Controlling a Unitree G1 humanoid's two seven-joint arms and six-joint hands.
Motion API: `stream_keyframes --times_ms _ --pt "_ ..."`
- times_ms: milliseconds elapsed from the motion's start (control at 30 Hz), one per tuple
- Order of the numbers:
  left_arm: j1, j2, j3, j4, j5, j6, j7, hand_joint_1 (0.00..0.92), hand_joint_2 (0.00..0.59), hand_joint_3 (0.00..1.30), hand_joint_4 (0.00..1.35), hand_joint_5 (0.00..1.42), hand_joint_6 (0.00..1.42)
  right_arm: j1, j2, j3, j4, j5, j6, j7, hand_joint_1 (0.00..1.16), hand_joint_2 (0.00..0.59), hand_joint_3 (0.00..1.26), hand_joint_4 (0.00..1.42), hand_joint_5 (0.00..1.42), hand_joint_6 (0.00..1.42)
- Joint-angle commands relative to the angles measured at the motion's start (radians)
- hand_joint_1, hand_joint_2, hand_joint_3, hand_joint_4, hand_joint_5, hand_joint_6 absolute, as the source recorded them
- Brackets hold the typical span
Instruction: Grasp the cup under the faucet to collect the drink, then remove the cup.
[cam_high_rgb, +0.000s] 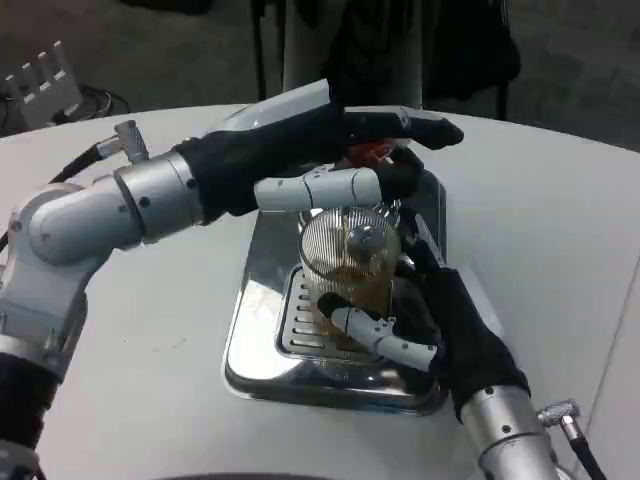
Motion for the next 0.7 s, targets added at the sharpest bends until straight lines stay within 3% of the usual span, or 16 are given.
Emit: stream_keyframes --times_ms 33,700 --pt "0.034 0.021 -0.013 0.006 0.021 0.018 -0.031 0.0 0.119 0.21 0.15 0.25 0.31 -0.027 0.005 0.004 0.04 0.009 -0.031 -0.03 0.72 0.2 0.0 0.08 0.16 0.15" --pt "0.008 0.025 -0.04 0.05 0.083 -0.05 -0.013 0.0 0.129 0.22 0.15 0.25 0.31 -0.079 0.011 0.008 0.121 0.039 -0.065 -0.052 0.71 0.206 0.0 0.07 0.16 0.14"
